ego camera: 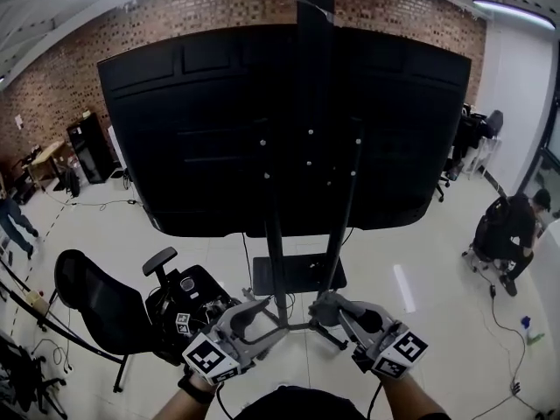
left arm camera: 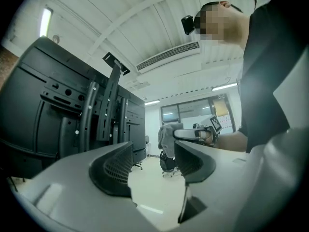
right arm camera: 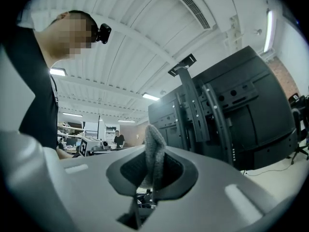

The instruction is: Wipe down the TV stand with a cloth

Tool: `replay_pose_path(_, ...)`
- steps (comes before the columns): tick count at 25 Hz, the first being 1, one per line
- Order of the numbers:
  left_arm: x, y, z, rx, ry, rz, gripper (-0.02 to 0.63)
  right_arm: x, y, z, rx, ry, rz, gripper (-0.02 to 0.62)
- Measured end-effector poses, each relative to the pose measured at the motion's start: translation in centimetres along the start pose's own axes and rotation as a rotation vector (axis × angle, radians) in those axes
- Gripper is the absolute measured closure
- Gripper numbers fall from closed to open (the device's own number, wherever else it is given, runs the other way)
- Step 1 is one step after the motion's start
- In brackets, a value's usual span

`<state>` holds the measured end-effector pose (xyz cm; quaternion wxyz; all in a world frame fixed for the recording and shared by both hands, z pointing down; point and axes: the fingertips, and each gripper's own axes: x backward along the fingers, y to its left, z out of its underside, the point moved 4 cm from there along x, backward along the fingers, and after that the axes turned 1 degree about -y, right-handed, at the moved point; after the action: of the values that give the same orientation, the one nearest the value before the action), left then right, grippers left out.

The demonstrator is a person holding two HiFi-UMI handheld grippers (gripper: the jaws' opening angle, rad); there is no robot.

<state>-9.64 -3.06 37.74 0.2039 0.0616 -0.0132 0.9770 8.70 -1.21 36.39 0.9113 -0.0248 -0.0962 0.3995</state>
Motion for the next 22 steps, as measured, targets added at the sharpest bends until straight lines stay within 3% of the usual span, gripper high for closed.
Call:
replay_pose_path(4, -1.3, 2.9, -1.3, -0.015, -0.028, 0.012, 0.31, -2.3, -1.3, -0.8, 0.016, 0.001, 0.004, 0.568)
replay_pose_path(8, -3.1, 5.3, -3.2, -0.056, -0.052, 0.02, 0.302, -4.7, -3.7, -3.4, 0.099, -0.019, -0.012, 0.568)
replay_pose_path(14, -6.9, 7.4, -8.7, -0.204, -0.108, 0.02, 0.3, -8.5, -6.6, -12.0, 0.371, -0.049, -0.077, 0.568)
replay_pose_path(19, -9.4, 9.1, -14.7, -0.264, -0.18, 0.032, 0.299, -11.9, -7.8, -20.3, 0.594, -0.099, -0.102, 0.568)
replay_pose_path(22, -10.9, 9.4, -18.7, -0.358, -0.203, 0.037, 0.299, -13.9, -8.3, -24.2, 0.709, -0.124, -0.119, 0.568)
